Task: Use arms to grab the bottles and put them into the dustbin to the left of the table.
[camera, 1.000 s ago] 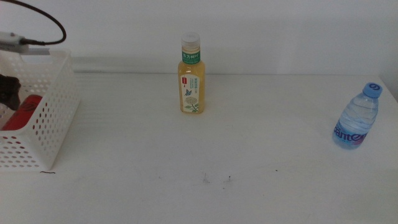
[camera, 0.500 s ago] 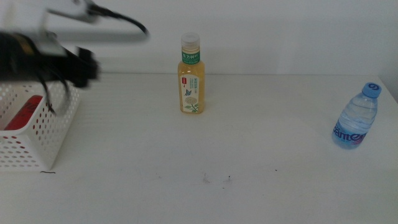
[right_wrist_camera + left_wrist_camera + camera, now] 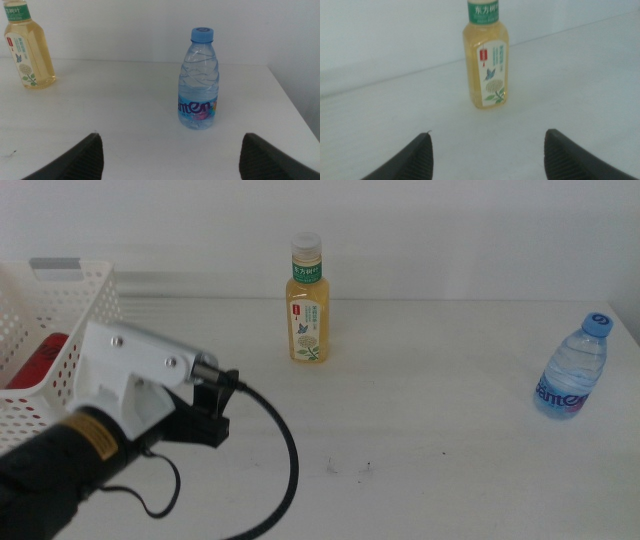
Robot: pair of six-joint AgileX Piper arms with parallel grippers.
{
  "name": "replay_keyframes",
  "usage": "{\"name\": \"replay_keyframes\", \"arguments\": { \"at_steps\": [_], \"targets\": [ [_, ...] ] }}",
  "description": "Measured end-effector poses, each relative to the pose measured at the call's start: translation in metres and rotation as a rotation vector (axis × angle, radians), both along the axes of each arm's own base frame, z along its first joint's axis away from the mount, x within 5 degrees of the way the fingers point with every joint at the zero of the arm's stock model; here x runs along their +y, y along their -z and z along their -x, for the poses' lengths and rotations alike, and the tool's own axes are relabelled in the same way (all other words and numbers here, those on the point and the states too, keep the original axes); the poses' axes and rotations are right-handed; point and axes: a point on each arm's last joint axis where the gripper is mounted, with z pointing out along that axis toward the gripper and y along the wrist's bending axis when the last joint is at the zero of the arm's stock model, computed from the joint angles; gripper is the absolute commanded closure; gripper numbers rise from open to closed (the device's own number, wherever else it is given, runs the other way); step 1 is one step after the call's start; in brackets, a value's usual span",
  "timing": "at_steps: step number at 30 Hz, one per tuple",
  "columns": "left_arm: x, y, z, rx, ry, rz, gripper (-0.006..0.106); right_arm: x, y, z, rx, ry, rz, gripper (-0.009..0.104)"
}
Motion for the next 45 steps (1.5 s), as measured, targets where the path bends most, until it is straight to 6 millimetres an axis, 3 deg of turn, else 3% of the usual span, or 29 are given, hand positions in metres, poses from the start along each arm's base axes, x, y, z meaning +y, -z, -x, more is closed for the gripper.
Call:
{"name": "replay_keyframes", "arguments": {
  "at_steps": [5, 12, 35, 45],
  "targets": [
    [-0.001, 0.017, -0.004, -0.003, -0.018, 0.029, 0.026, 0.0, 0.0, 0.0, 0.0, 0.0, 0.0, 0.005],
    [-0.01, 0.039, -0.022, -0.066, -0.003, 0.062, 0.007, 0.0, 0.0, 0.0, 0.0, 0.0, 0.0, 0.005],
    [-0.074, 0.067, -0.145, -0.083, 0.048, 0.111, 0.007, 0.0, 0.0, 0.0, 0.0, 0.0, 0.0, 0.005],
    [-0.088, 0.093, -0.181, -0.015, 0.015, 0.096, 0.007, 0.0, 0.0, 0.0, 0.0, 0.002, 0.0, 0.005]
  ]
}}
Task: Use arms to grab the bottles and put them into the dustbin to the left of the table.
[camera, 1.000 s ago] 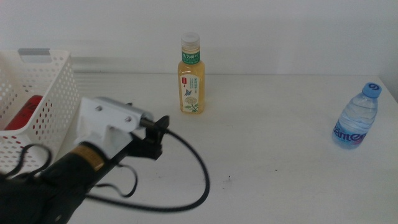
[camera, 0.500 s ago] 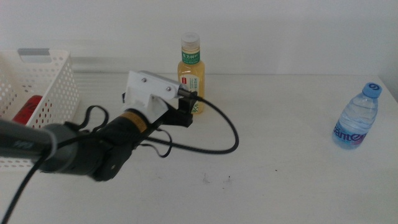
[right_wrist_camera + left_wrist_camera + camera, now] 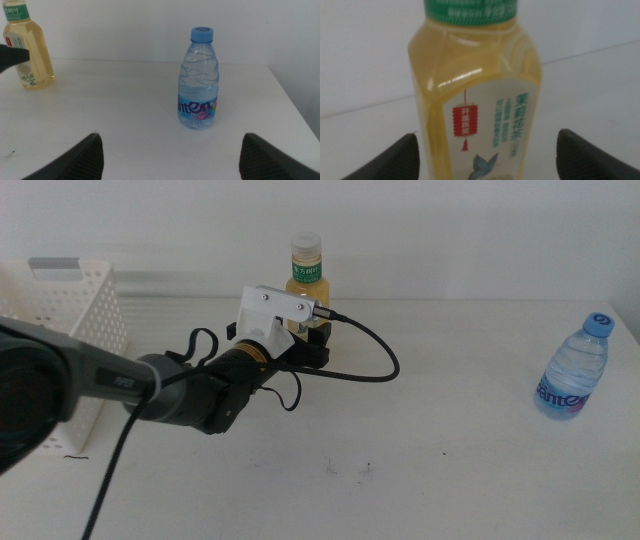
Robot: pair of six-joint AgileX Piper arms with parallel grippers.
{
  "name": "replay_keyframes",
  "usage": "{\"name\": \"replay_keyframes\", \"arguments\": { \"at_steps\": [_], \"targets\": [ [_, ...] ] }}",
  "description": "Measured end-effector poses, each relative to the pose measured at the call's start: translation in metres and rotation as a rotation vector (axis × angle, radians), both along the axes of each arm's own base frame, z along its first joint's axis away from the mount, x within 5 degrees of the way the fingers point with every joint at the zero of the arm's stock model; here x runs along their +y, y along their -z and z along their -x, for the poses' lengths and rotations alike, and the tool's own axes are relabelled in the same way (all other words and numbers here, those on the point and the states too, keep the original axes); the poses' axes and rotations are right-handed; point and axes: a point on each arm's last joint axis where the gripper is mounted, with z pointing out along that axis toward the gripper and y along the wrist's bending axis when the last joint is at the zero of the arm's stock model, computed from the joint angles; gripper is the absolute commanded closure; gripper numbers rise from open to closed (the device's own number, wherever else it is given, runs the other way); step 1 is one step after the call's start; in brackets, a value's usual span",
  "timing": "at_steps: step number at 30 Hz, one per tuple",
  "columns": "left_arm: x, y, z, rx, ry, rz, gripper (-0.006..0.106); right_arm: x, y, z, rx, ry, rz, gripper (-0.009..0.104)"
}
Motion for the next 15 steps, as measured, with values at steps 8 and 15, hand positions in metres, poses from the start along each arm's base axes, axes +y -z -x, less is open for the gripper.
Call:
{"name": "replay_keyframes", "arguments": {
  "at_steps": [8, 15],
  "targets": [
    [-0.011, 0.016, -0.028, -0.009, -0.018, 0.018, 0.007, 0.0, 0.0, 0.0, 0.0, 0.0, 0.0, 0.005],
    [-0.019, 0.025, -0.047, -0.046, -0.014, -0.013, 0.007, 0.0, 0.0, 0.0, 0.0, 0.0, 0.0, 0.005]
  ]
}}
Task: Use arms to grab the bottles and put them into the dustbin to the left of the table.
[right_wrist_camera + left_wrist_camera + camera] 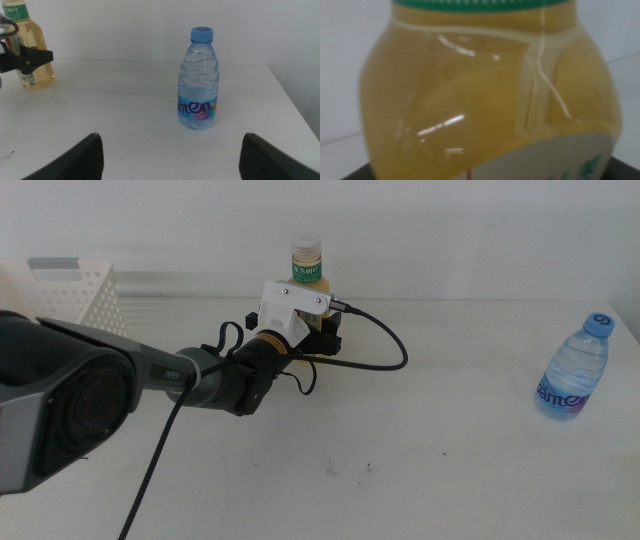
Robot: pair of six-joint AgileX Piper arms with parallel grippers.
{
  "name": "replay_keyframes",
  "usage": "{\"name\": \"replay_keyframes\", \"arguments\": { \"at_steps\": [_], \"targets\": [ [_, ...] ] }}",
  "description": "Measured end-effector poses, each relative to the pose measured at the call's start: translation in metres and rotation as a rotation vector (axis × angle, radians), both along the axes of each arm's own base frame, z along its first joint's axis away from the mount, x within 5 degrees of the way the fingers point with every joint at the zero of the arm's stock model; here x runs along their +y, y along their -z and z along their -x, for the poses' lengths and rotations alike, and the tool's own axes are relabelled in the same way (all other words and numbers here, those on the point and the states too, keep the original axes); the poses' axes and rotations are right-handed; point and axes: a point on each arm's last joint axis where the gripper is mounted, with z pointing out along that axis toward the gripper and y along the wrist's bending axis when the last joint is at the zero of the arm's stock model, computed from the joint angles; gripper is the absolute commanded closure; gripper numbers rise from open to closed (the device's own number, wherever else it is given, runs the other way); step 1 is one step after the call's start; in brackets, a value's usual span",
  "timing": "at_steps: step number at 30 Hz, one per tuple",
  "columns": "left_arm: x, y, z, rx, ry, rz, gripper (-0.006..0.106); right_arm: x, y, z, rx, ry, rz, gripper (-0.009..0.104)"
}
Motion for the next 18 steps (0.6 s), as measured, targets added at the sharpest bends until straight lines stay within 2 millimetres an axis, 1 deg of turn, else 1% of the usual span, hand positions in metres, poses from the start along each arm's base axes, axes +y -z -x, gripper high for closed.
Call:
{"name": "replay_keyframes", "arguments": {
  "at_steps": [3, 5, 7, 9, 10, 12, 13, 16, 17, 18],
  "targets": [
    [-0.001, 0.002, -0.003, -0.008, -0.002, -0.016, 0.012, 0.0, 0.0, 0.0, 0.0, 0.0, 0.0, 0.005],
    [0.0, 0.002, -0.003, -0.003, -0.011, -0.013, 0.023, 0.0, 0.0, 0.0, 0.0, 0.0, 0.0, 0.005],
    [0.0, 0.002, -0.004, 0.001, -0.018, -0.009, 0.041, 0.0, 0.0, 0.0, 0.0, 0.0, 0.0, 0.005],
    [0.0, 0.003, -0.003, 0.007, -0.017, -0.013, 0.067, 0.0, 0.0, 0.0, 0.0, 0.0, 0.0, 0.005],
    [0.0, 0.003, -0.003, 0.012, -0.017, -0.016, 0.078, 0.0, 0.0, 0.0, 0.0, 0.0, 0.0, 0.005],
    [-0.001, -0.002, -0.002, 0.036, 0.001, -0.045, 0.1, 0.0, 0.0, 0.0, 0.0, 0.0, 0.0, 0.005],
    [-0.002, -0.006, -0.001, 0.065, 0.013, -0.071, 0.102, 0.0, 0.0, 0.0, 0.0, 0.0, 0.0, 0.005],
    [0.003, -0.028, 0.011, 0.176, 0.036, -0.161, 0.102, 0.0, 0.0, 0.0, 0.0, 0.0, 0.0, 0.005],
    [0.005, -0.037, 0.02, 0.233, 0.04, -0.195, 0.102, 0.0, 0.0, 0.0, 0.0, 0.0, 0.0, 0.005],
    [0.009, -0.052, 0.029, 0.287, 0.036, -0.225, 0.102, 0.0, 0.0, 0.0, 0.0, 0.0, 0.0, 0.005]
  ]
}}
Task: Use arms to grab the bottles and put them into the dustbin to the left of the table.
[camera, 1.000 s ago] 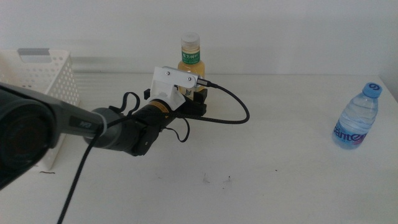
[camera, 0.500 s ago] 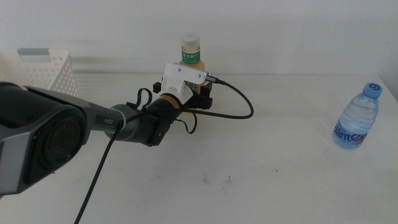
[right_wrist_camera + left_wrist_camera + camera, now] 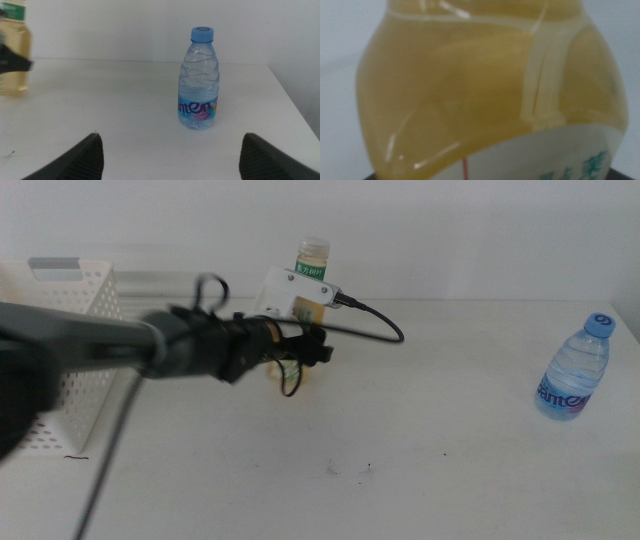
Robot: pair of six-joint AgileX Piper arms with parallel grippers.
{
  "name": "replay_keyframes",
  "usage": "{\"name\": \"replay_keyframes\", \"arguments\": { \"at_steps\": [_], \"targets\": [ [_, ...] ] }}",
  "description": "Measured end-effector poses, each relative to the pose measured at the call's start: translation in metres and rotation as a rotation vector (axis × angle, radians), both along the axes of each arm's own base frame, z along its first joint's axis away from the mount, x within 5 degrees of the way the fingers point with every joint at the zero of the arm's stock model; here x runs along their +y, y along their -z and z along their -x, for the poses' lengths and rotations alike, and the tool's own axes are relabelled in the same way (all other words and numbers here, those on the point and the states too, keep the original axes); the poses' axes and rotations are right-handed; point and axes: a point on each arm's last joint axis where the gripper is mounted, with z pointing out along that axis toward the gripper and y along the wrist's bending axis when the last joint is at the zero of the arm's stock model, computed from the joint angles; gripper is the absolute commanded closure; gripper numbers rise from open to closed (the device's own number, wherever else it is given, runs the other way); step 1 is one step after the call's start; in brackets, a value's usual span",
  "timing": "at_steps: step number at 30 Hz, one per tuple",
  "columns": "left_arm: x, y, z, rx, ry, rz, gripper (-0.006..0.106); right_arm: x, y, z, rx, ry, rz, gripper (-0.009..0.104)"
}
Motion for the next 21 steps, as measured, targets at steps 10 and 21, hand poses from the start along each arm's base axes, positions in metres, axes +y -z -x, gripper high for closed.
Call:
{"name": "replay_keyframes", "arguments": {
  "at_steps": [10, 21],
  "targets": [
    [0.072, -0.123, 0.04, 0.384, -0.102, -0.13, 0.102, 0.0, 0.0, 0.0, 0.0, 0.0, 0.0, 0.005],
    [0.214, -0.178, 0.035, 0.593, -0.323, -0.144, 0.102, 0.0, 0.0, 0.0, 0.0, 0.0, 0.0, 0.005]
  ]
}}
